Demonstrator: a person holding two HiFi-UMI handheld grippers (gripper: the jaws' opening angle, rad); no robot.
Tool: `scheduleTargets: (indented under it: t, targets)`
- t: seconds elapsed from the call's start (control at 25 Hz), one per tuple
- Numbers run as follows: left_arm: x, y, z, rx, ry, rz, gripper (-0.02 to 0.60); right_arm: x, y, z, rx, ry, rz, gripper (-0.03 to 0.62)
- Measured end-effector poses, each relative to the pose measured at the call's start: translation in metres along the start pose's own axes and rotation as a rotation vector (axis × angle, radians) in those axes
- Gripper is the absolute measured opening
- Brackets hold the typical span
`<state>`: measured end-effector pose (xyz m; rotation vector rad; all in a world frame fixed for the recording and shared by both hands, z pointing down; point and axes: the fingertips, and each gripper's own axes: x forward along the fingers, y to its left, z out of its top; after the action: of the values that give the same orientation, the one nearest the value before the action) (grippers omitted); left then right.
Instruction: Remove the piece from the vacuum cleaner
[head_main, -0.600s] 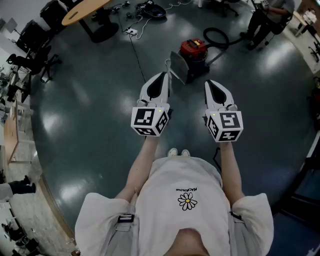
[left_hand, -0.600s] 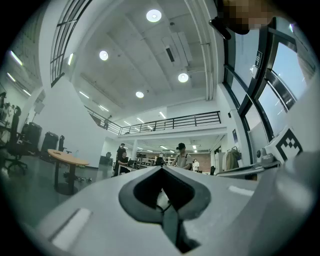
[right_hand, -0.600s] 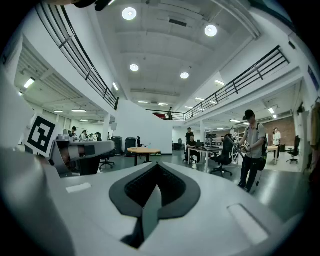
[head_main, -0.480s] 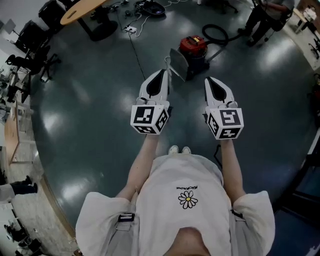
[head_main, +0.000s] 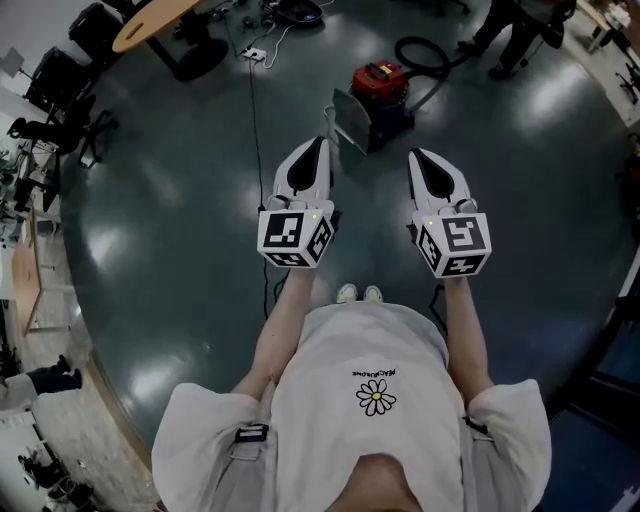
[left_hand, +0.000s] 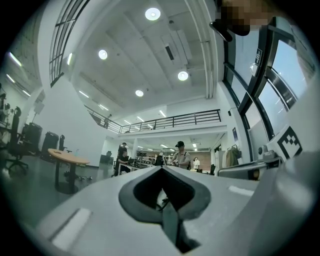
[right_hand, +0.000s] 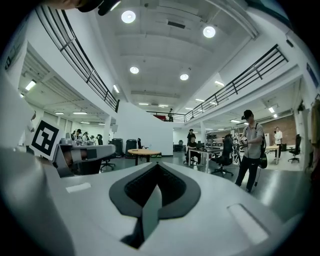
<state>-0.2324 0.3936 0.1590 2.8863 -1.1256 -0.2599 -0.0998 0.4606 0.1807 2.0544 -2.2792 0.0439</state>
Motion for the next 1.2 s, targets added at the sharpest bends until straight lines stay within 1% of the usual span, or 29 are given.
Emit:
scheduleTargets:
  t: [0.2,0.36,0.48,0.64,0.76,0.88,1.0,1.12,1.2]
  targets:
    - [0.005,-0.008,-0.005,0.004,0.011,0.018,0.001,-0.012,-0.023,-0.009,0.014,0.016,-0.003,0.023]
    - [0.011,-0.015,-0.008,0.026,0.018,0.021,0.001,-0.020,-0.039,-0.018,0.021,0.019,-0.006,0.023]
    - [0.016,-0.018,-0.007,0.022,0.013,0.023,0.001,-0.021,-0.049,-0.024,0.020,0.026,0.000,0.023]
    - [0.027,-0.020,-0.018,0.022,0.028,0.033,0.001,-0.015,-0.060,-0.035,0.021,0.046,0.018,0.023]
    - [0.046,-0.018,-0.033,0.019,0.036,0.033,0.001,0.000,-0.076,-0.047,0.026,0.057,0.014,0.023]
    - [0.068,-0.008,-0.046,0.004,0.046,0.038,0.001,0.021,-0.088,-0.053,0.028,0.070,0.017,0.023]
    - [0.095,0.010,-0.060,-0.017,0.051,0.052,0.001,0.050,-0.100,-0.056,0.009,0.081,0.025,0.023]
    - [0.129,0.031,-0.083,-0.028,0.067,0.081,0.001,0.087,-0.128,-0.060,-0.015,0.099,0.019,0.023]
    - [0.150,0.049,-0.096,-0.055,0.088,0.109,0.001,0.112,-0.149,-0.058,-0.001,0.114,0.015,0.023]
